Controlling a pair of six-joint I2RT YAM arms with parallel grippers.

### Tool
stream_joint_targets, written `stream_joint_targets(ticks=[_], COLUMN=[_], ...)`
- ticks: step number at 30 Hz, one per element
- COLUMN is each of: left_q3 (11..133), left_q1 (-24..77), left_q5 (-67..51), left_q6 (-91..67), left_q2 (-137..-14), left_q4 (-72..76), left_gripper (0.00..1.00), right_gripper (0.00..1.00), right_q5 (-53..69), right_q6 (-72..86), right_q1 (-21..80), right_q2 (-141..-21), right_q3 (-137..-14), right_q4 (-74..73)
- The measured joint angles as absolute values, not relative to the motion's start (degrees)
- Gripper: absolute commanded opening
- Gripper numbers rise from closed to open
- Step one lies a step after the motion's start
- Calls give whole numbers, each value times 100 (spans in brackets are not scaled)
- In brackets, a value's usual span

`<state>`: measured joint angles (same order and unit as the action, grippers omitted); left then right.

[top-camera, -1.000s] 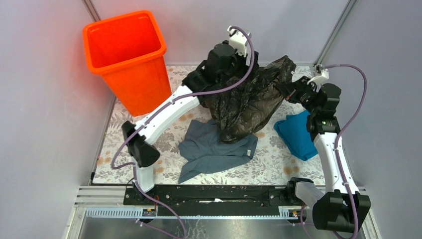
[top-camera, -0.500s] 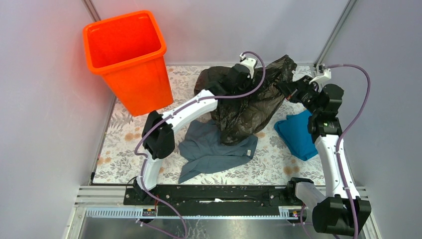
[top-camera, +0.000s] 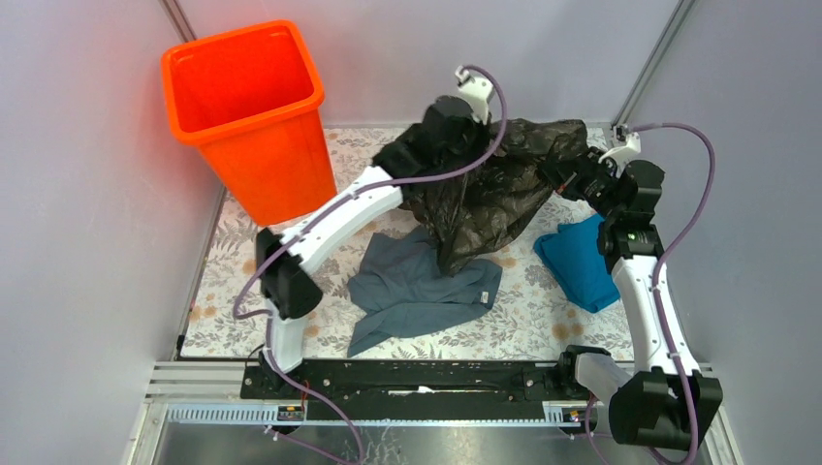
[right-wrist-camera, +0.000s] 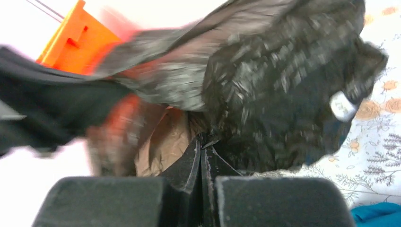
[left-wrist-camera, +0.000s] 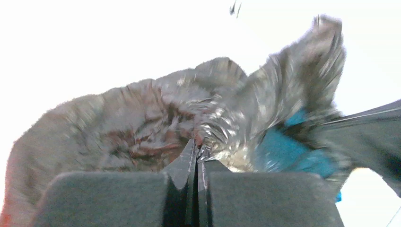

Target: Put the trash bags into the trash bin

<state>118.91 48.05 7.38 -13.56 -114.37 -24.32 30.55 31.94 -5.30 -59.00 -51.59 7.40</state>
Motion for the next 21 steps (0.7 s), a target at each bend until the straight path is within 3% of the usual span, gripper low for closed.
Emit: stream_joint_targets(ticks=[10,15,21], left_q3=[10571,10750,11043], left_q1=[4910,4792,4818], left_q5=[1815,1546,617], left_q6=[-1028,-1267,-1623], left_q2=[-8735,-9096,-10401], left_q4=[-709,-735,-1461], left_gripper=[0,0,0], right_gripper=[0,0,0], right_q5=[3129,3721,4215], right_q6=[3328,3684,4287], right_q1=[-530,-526,-322], right_q2=[-6379,-6698,-6726], right_q3=[-5739,-6281,-6285], right_q4=[523,880,1201])
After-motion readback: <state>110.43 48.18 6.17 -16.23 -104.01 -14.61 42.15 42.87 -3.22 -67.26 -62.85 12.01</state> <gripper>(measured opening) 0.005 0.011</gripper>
